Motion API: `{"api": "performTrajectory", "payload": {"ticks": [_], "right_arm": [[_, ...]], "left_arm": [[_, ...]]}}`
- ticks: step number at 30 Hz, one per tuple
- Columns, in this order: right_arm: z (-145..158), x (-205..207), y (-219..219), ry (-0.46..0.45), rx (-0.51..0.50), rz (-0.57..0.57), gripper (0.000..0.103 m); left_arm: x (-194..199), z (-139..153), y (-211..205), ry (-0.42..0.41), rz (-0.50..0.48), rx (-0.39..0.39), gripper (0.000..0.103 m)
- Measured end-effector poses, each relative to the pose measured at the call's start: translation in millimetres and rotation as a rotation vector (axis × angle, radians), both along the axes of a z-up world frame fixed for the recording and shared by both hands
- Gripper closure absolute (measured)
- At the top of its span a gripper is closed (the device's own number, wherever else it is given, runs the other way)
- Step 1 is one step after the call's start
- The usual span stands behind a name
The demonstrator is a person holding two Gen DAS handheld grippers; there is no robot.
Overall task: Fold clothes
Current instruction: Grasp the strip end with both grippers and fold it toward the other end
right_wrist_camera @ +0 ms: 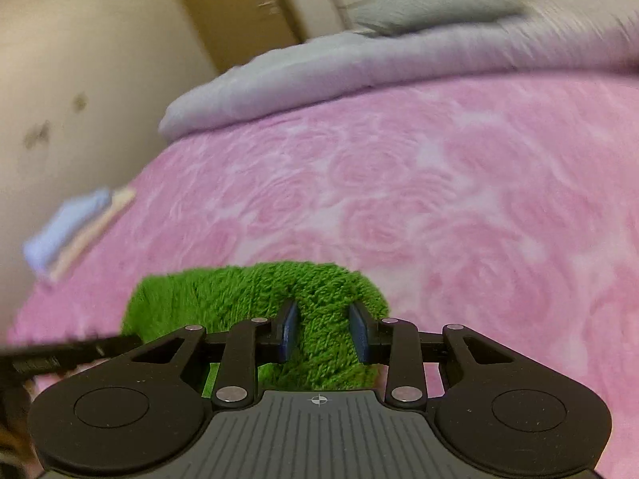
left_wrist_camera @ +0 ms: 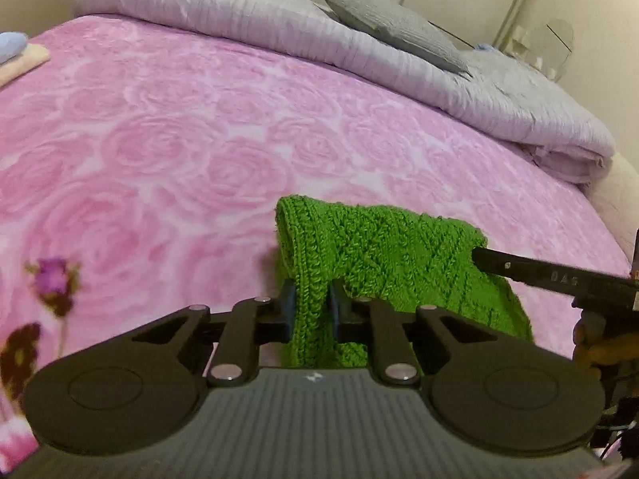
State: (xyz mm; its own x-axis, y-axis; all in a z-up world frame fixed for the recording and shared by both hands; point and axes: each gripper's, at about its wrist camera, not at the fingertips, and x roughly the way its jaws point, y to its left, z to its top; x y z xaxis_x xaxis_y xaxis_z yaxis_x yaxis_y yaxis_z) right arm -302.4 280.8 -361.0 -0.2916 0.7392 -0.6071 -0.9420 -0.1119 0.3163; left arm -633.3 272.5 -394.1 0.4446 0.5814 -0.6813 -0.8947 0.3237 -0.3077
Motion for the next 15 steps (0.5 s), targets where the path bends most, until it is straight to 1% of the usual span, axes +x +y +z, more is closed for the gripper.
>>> {"api": "performTrajectory", "payload": {"ticks": [2,4,5,7,8,10,11,13,14,15], "right_arm": [[-3.0,-8.1,0.3,-0.062,0.015,0.023,0.07],[-5.2,-7.3,-0.3,-0.075,0.019,0.036,0.07],[-4.2,-5.2,-1.3,-0.071,0.017,0.039,0.069],[5.2,4.0,-4.7,-0.032,0.02,0.021,0.069],[10.5,9.3,-6.1,-0.01,0.026,0.007,0.069],[21.3,19.5,-8.5,0.033,0.048,-0.026,0.069],[25.2,21.9,-8.7,0.049,0.058,-0.03,0.069],[29.2,20.6,-4.3,0.056,0.059,-0.02,0.069],[27.3,16.8,0.6,0.043,0.046,-0.014,0.07],[23.3,12.8,5.3,0.029,0.031,-0.011,0.07]], "left_arm": [[-1.8,-4.8,1.1,0.002,0.012,-0.005,0.084],[3.0,0.0,2.0,0.038,0.011,-0.003,0.08],[5.6,2.6,2.4,0.057,0.009,-0.002,0.08],[11.3,18.7,2.4,0.075,-0.009,0.052,0.082],[14.1,27.1,2.3,0.084,-0.019,0.081,0.085],[17.1,41.0,3.8,0.072,-0.04,0.13,0.086],[19.5,44.9,7.0,0.056,-0.062,0.139,0.086],[28.1,44.6,15.1,0.036,-0.109,0.14,0.087],[34.6,40.8,19.4,0.047,-0.138,0.139,0.087],[39.9,34.6,23.5,0.073,-0.147,0.135,0.089]]}}
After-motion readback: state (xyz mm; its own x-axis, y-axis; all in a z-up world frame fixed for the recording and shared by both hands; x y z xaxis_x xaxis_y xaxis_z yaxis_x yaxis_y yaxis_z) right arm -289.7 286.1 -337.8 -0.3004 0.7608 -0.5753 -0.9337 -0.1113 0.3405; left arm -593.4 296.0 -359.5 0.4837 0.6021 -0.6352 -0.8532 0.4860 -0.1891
